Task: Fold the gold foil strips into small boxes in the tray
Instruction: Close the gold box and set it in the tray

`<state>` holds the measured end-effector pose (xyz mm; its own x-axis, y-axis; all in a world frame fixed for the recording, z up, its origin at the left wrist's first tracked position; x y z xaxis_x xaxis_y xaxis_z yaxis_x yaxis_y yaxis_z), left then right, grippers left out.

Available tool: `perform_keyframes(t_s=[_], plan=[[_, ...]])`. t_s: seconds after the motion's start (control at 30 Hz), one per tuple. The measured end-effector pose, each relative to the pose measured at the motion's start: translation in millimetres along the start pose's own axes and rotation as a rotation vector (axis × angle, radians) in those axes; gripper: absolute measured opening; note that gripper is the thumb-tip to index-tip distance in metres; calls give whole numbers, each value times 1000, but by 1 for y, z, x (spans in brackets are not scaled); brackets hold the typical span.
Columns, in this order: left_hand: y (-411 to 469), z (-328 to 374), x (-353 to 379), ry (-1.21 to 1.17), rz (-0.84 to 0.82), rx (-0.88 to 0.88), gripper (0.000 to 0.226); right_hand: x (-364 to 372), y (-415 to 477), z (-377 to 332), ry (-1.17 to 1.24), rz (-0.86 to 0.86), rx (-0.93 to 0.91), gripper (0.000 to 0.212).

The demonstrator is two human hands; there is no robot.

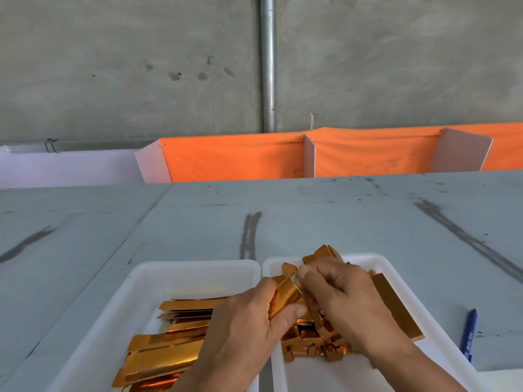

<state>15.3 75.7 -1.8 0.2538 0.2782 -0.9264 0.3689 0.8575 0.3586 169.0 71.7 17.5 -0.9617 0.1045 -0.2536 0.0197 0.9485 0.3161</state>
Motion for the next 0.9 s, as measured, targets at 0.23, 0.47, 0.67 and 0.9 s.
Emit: perform_keyframes(t_s=[0.23,0.47,0.67,0.9], plan=[[-1,-1,-4,-24,-28,13,49,2,-2,-2,248,-74,59,24],[0,1,-5,19,-28,19,48,-1,-2,-4,1,18,-17,16],[0,-1,-3,106,39,32,52,2,-2,-2,175,-34,156,12],[1,-8,1,101,106,-81,54,12,-7,-1,364,-105,226,18]])
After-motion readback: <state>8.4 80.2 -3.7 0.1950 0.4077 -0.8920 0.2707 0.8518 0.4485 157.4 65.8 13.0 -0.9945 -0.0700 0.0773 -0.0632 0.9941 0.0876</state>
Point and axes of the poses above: each hand's wrist, its own y-axis towards the middle knuckle, its own x-axis out of the palm, z = x × y, the point moved 4 cm from there along y, towards the middle knuckle, and after that the axes turned 14 degrees about y, right-handed, at the moved point
